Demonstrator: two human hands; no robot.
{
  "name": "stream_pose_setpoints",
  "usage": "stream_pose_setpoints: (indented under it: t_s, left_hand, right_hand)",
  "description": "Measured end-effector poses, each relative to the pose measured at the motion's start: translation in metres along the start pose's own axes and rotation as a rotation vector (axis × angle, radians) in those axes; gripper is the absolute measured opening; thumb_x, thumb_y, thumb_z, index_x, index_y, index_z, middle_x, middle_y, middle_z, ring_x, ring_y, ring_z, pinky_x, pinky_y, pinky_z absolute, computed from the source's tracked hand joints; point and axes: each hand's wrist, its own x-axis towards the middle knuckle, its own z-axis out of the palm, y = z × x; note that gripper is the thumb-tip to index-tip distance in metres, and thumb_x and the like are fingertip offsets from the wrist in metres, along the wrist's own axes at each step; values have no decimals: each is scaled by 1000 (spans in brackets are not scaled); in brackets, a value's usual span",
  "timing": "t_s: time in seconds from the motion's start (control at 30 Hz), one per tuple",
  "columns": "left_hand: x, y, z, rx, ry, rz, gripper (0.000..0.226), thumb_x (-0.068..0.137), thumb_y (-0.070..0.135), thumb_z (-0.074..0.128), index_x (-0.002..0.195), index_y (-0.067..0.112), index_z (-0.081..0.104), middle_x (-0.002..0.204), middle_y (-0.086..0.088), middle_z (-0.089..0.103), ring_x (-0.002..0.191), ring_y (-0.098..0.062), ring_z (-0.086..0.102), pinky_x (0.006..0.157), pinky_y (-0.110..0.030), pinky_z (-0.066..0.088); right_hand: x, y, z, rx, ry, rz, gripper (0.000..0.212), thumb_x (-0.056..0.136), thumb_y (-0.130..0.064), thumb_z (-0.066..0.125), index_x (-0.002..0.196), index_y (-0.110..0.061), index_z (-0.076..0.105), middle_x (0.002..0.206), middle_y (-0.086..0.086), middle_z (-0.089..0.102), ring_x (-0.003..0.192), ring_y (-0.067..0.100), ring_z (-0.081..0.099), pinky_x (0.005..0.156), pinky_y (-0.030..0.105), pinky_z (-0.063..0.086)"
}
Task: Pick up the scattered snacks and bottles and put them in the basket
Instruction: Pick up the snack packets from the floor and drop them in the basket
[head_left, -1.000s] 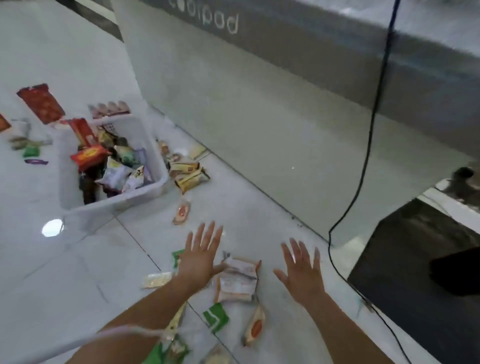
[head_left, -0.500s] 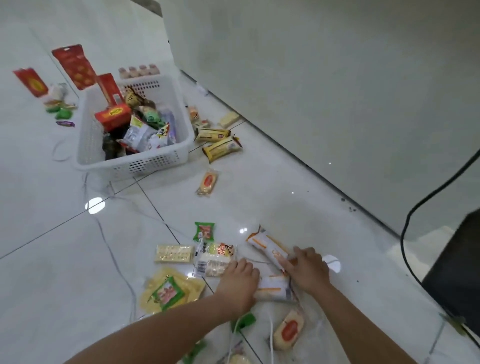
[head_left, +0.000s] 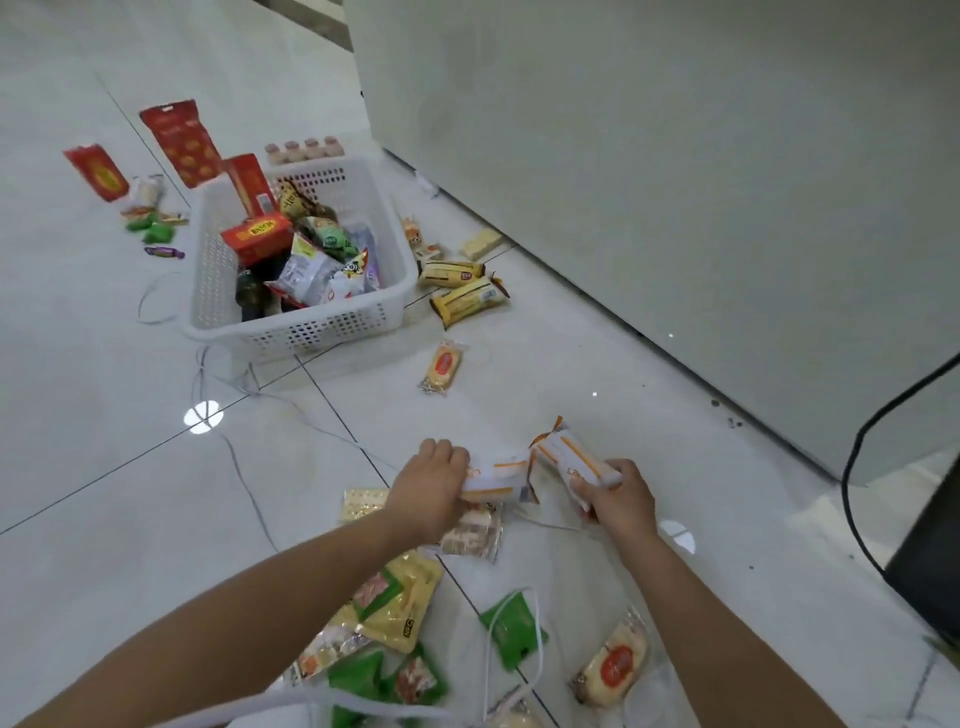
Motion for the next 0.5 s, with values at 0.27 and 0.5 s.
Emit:
stream_pose_setpoints:
  t_s: [0.27,0.5]
  left_hand:
    - [-8,-79,-47,-732,4,-687,47,82,46,65,102,9,42,97,-8,56,83,-25,55,66,-30,43]
    - [-4,-156,-82,-1041,297,-952,55,79,47,68,109,4,52,105,-15,64,95,-31,61,72,-35,48]
  right_hand:
    - [1,-56,10,196,-9,60,33,76,-12,75,101,-1,57,93,23,64,53,21,57,47,25,47]
    - [5,-143,83,275,-173,38,35,78,-12,75,103,-1,53,93,20,60,59,23,58,46,25,52]
